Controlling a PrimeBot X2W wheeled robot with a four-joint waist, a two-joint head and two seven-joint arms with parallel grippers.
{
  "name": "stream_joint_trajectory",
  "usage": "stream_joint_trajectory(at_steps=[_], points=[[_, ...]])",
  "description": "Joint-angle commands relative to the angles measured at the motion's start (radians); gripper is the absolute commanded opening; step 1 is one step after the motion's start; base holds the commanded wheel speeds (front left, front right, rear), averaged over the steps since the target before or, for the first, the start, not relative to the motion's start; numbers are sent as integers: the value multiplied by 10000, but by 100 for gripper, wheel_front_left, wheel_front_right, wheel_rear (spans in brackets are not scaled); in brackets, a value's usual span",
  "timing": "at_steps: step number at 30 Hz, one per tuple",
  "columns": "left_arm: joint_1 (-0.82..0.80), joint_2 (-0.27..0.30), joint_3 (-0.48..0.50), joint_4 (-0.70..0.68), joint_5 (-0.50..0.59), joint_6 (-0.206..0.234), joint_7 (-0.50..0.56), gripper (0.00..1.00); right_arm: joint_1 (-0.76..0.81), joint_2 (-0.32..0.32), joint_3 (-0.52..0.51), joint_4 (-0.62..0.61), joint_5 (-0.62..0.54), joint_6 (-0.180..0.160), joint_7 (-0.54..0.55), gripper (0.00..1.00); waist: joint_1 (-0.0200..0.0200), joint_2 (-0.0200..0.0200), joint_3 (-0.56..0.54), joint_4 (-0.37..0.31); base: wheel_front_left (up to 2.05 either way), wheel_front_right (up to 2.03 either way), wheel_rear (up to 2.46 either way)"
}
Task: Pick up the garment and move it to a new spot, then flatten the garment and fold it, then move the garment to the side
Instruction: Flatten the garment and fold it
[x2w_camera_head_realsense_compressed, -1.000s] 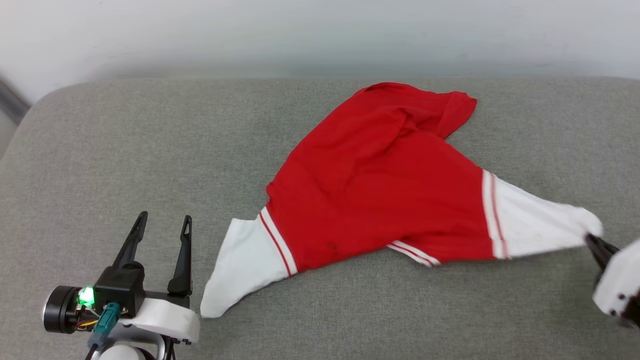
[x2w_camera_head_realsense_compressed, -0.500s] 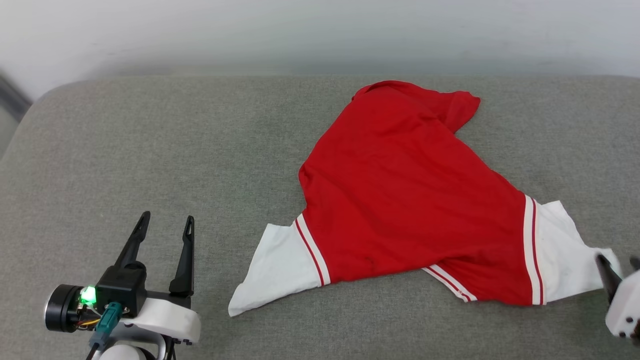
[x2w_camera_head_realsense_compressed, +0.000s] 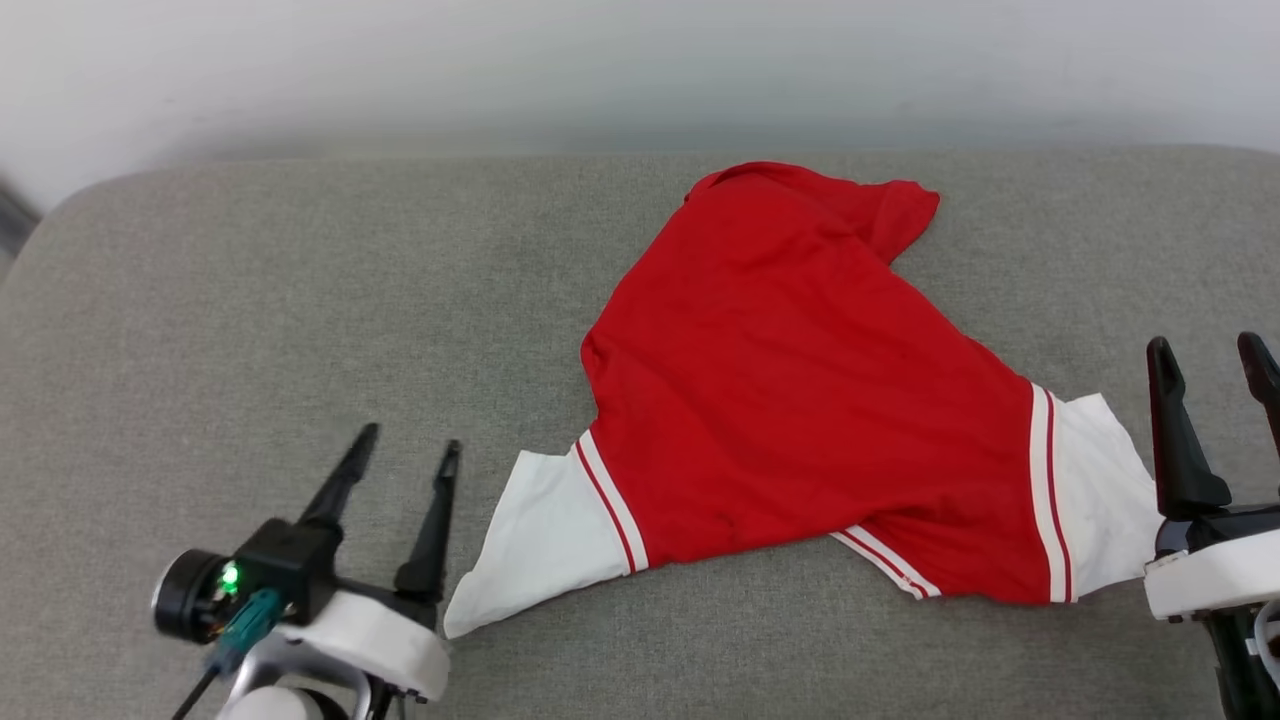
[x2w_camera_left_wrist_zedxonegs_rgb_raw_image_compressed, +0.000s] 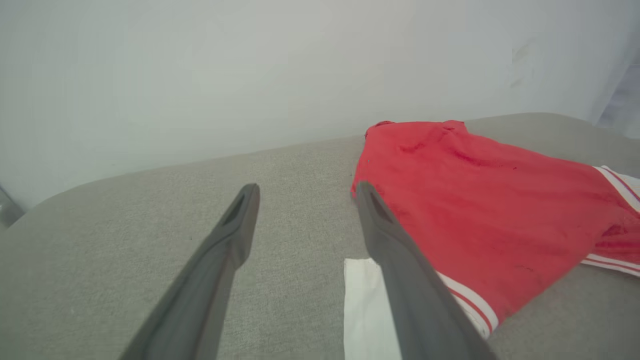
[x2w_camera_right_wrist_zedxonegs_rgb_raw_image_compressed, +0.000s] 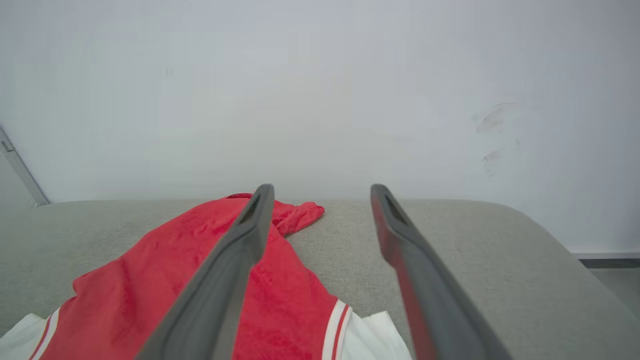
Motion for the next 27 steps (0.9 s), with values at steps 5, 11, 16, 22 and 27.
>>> stream_joint_trajectory(at_steps=[5,11,16,22,27], points=[[-895,423,-853,-333,-527,-408,2076,100,173,338,-154,-525,-215,-5,-757,100,0,0,369,-27,0,0,0],[-1827,1387,-1867,-437,-1843,-548,5336,100,-59,570,111,-702,-464,-5,-1022,100,0,0,893,-249,0,0,0],[-2396,1871,-2160,-298,-2543,-560,6583,100,-171,774,144,-644,-536,-5,-1154,100,0,0,1431,-482,0,0,0],[-2999,2046,-2570,247,-2673,-562,7115,100,-259,836,87,-601,-558,-5,-1220,100,0,0,1961,-645,0,0,0],[-3334,2170,-3036,962,-2269,-564,6948,45,-344,887,131,-550,-611,-5,-1267,100,0,0,2205,-718,0,0,0]])
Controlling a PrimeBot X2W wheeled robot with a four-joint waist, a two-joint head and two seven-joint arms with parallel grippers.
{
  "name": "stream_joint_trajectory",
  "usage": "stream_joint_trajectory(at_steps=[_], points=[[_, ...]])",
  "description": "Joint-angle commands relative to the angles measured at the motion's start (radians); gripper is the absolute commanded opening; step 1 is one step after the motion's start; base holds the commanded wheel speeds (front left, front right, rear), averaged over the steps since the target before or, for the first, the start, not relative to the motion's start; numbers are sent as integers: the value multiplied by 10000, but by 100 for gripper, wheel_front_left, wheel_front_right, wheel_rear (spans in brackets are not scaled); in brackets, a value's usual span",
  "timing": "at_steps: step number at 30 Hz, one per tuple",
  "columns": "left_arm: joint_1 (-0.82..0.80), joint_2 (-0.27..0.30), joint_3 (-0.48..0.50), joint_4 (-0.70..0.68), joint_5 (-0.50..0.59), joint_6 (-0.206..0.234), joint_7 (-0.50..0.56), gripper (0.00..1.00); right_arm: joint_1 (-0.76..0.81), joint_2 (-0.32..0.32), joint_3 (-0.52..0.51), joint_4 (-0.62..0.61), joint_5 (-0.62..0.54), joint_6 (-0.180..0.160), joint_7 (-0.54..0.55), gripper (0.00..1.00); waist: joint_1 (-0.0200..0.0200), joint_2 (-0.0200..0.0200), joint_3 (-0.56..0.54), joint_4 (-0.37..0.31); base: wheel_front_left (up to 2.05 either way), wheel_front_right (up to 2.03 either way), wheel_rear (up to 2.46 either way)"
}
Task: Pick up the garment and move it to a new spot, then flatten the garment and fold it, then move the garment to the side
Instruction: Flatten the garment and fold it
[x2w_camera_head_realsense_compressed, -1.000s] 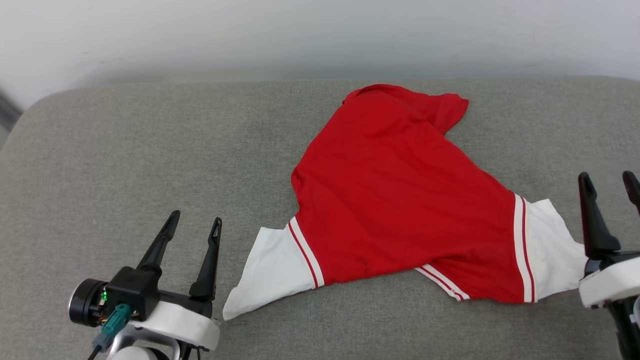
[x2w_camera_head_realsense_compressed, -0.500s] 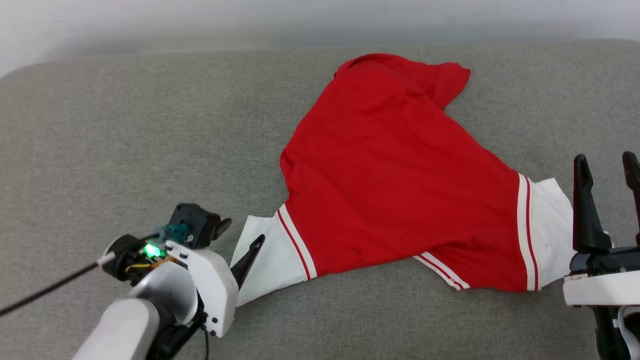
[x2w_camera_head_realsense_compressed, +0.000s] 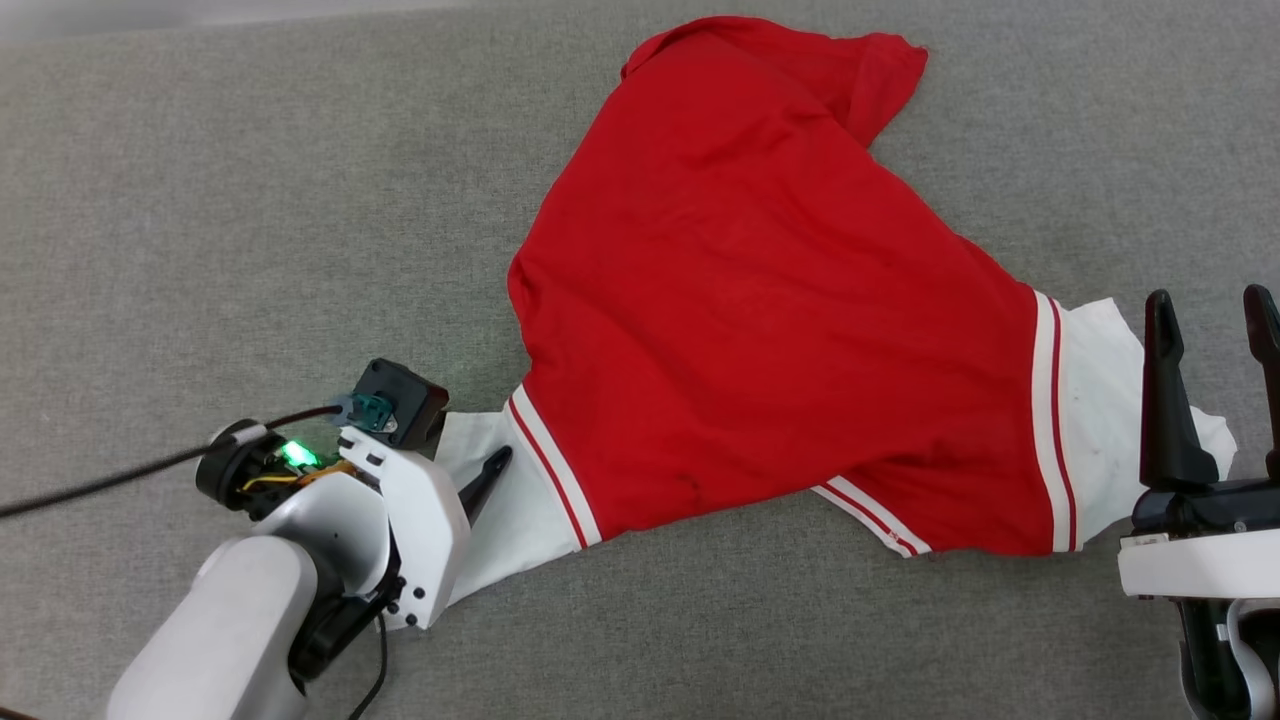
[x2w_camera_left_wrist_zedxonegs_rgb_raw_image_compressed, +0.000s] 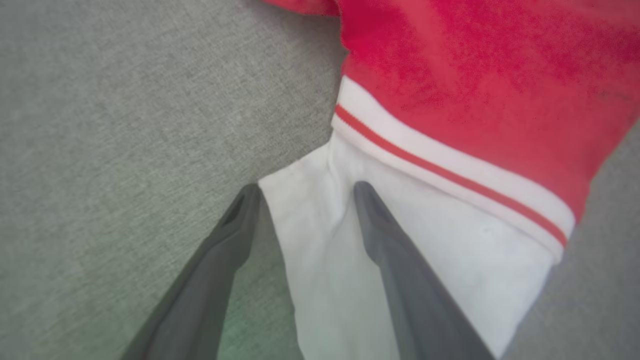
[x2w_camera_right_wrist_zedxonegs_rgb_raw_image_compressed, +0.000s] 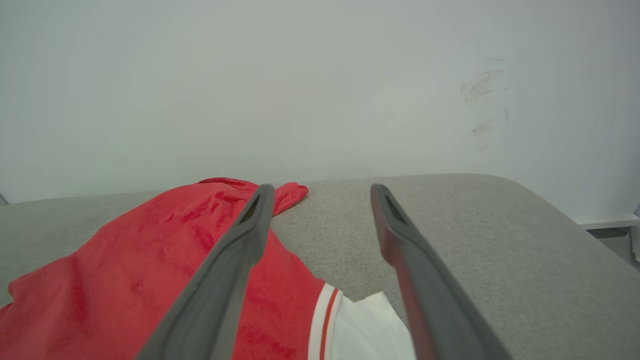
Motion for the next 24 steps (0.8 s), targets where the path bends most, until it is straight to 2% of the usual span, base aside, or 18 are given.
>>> stream_joint_trajectory(at_steps=[1,2,8,10,16,21,22,23,24], points=[[-133,-62,-85,355,17,5,-132,13,-93,40,19,59,-97,-3,-24,100,0,0,107,-39,0,0,0],[-228,-21,-96,478,152,8,-253,0,-114,41,29,70,-135,-3,-35,100,0,0,131,-40,0,0,0],[-669,-105,456,771,228,289,-1595,0,-128,88,92,215,-169,-3,-78,100,0,0,63,-12,0,0,0],[-839,-44,748,857,447,613,-2210,0,-145,95,126,278,-208,-3,-64,100,0,0,-3,1,0,0,0],[-901,-6,1102,1199,563,1035,-2784,0,-232,102,271,409,-239,-3,-2,100,0,0,-158,11,0,0,0],[-858,-77,1038,1770,517,839,-3346,0,-287,79,498,550,-369,-3,122,100,0,0,-236,28,0,0,0],[-870,-92,1081,1866,602,908,-3664,5,-315,89,552,585,-399,-3,175,100,0,0,-256,20,0,0,0],[-842,-153,1111,1978,628,985,-3971,93,-328,92,572,628,-428,-3,191,100,0,0,-296,28,0,0,0],[-810,-189,1178,2028,681,1063,-4330,100,-317,99,576,654,-451,-3,207,100,0,0,-341,44,0,0,0]])
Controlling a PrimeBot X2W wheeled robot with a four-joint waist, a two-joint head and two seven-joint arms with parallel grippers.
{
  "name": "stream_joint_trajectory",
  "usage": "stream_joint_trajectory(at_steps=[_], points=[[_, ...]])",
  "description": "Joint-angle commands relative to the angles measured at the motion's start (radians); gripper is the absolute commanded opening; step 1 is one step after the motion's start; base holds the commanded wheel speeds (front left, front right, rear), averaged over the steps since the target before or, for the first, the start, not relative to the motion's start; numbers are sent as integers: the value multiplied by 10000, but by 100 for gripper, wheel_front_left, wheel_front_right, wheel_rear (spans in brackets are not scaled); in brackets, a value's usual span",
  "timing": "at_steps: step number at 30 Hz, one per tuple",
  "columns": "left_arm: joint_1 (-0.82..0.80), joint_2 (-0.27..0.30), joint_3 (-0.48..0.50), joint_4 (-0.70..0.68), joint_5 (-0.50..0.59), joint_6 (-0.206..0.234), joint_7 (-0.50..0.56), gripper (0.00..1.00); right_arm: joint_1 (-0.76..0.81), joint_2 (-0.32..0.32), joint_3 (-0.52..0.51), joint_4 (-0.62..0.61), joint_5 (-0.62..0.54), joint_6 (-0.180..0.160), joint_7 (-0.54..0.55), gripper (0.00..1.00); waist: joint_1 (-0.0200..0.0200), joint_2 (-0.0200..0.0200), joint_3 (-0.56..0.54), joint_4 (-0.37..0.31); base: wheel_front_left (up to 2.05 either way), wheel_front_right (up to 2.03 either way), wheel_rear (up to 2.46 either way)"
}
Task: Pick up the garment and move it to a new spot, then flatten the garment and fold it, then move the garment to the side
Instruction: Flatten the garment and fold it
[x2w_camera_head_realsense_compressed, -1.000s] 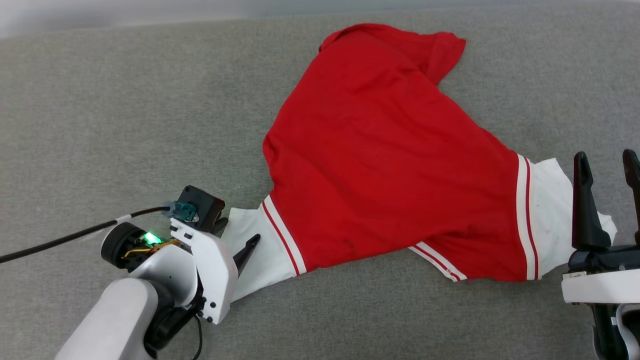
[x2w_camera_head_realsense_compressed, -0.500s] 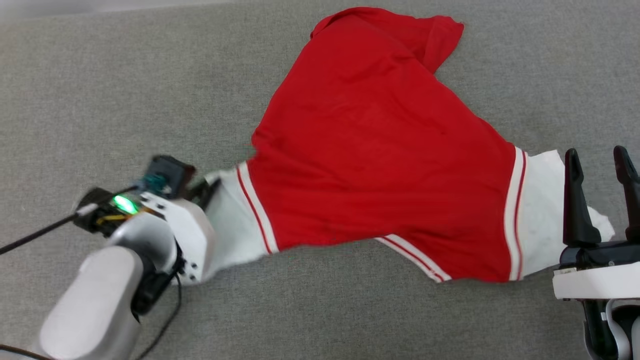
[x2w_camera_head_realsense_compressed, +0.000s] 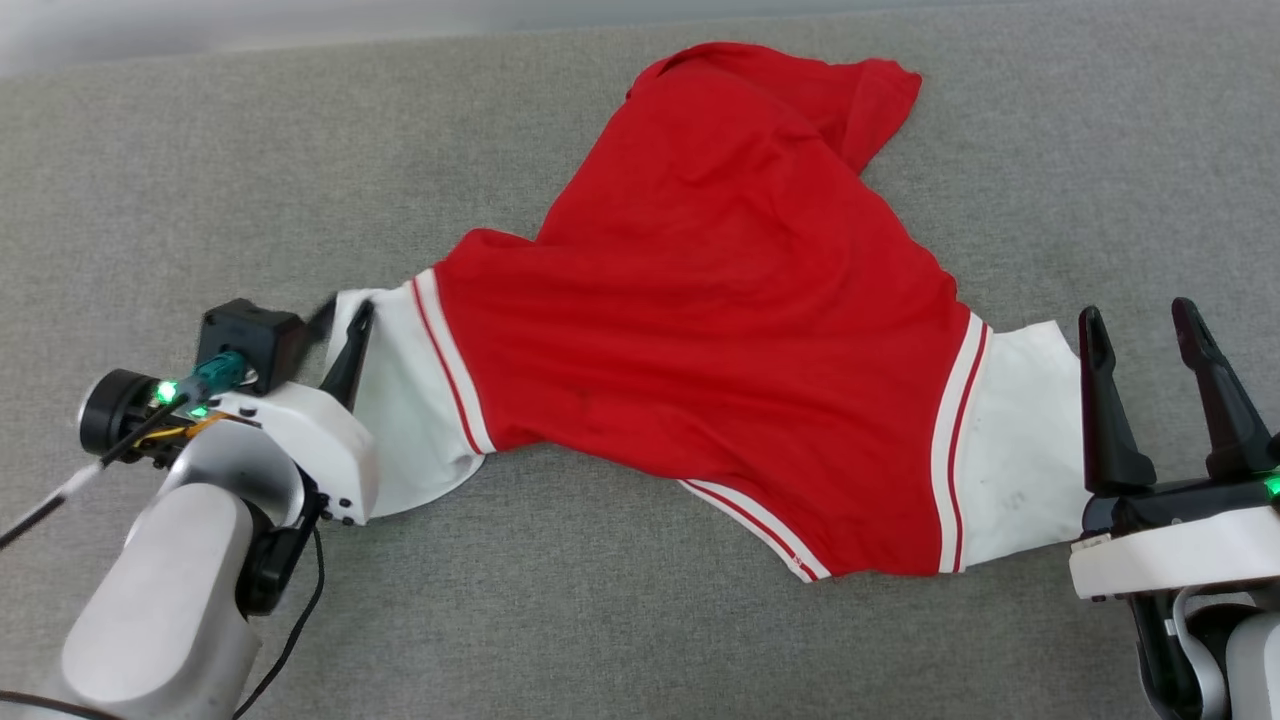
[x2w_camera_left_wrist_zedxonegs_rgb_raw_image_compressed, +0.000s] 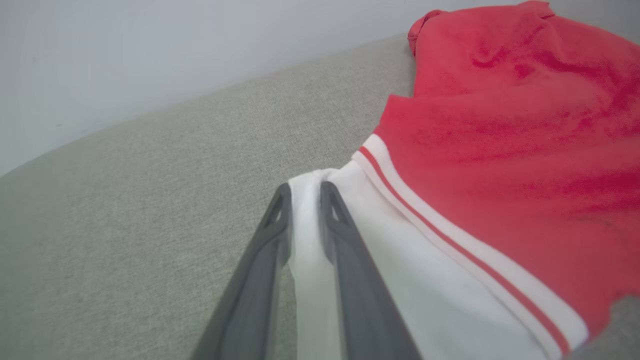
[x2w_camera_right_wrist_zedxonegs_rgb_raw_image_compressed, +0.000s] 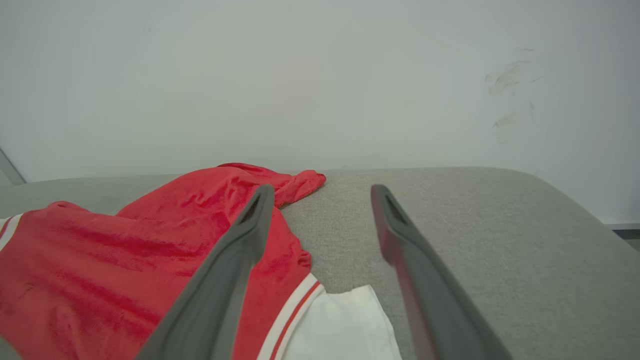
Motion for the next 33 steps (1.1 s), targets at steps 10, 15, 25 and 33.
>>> stream_joint_trajectory(at_steps=[10,15,25,33], points=[[1360,85,1005,-784,383,1033,-3275,100,371,-193,58,195,54,-3,829,100,-1,-1,-896,272,0,0,0],[2762,16,1725,-2257,447,1532,-3494,100,775,-554,137,-19,271,-3,2148,100,-1,-1,-1391,535,0,0,0],[4683,-281,2087,-4342,999,1641,-3493,100,1562,-1615,-1184,-548,618,-2,8436,100,-1,-1,-1583,1086,0,0,0],[4513,-342,1632,-4427,554,1098,-3105,100,712,-1582,-1898,518,165,-3,9954,100,-1,-1,-943,1731,0,0,0]])
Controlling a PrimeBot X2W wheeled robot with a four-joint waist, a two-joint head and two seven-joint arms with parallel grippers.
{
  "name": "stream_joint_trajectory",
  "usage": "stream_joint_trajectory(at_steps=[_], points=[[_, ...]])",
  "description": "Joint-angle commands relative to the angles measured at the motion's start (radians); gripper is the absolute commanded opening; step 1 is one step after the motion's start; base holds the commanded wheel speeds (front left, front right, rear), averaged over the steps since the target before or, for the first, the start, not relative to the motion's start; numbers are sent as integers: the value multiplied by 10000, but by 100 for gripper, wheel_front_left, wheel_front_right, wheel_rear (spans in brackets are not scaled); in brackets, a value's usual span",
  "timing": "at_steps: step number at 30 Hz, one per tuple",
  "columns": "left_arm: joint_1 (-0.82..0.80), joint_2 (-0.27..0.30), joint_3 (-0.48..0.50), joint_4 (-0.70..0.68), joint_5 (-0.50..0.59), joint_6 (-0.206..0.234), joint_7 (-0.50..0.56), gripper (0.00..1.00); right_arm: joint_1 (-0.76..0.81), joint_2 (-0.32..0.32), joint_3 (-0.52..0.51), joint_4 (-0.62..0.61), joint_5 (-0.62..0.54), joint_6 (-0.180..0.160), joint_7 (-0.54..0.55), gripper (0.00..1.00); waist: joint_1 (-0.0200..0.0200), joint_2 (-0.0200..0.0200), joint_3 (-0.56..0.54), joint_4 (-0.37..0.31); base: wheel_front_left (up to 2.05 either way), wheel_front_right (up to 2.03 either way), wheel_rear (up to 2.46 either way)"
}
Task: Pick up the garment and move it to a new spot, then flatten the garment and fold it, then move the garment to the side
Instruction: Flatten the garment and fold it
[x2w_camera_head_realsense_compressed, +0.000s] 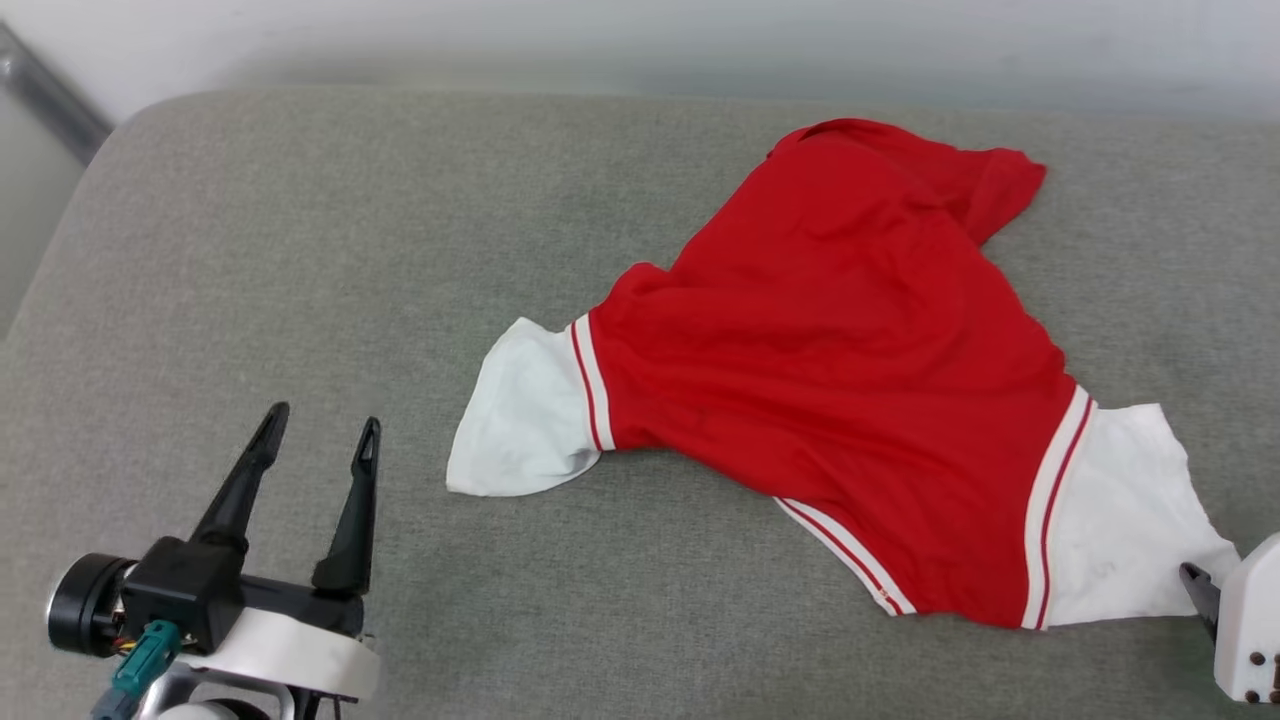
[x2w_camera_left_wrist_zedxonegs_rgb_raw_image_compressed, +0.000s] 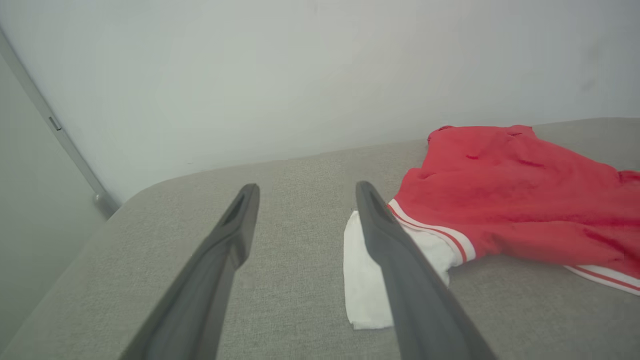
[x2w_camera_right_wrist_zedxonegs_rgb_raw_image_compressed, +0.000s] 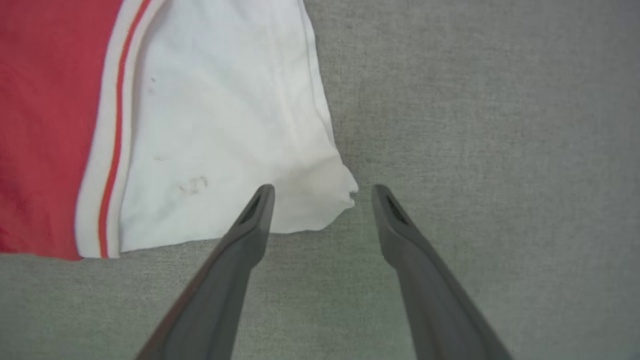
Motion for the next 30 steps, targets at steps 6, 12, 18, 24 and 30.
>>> stream_joint_trajectory(at_steps=[6,12,18,24,30], points=[[-407,-74,-188,44,-295,-218,283,100,-293,305,-284,1086,-389,-5,-218,100,0,0,444,459,0,0,0],[-490,-23,-373,84,-449,-352,674,100,-112,618,-51,2131,-305,-5,-416,38,0,0,610,553,0,0,0],[-360,71,-479,209,-648,-370,1218,100,6,177,-115,2006,-426,-8,-1040,0,0,0,409,271,0,0,0],[-273,68,-778,107,-1589,-652,2865,100,-98,141,-745,827,-360,-7,-1279,0,0,0,182,-189,0,0,0],[-611,496,-1176,295,-2069,-811,4875,100,99,236,-871,-371,-168,-5,-910,0,0,0,452,-710,0,0,0]])
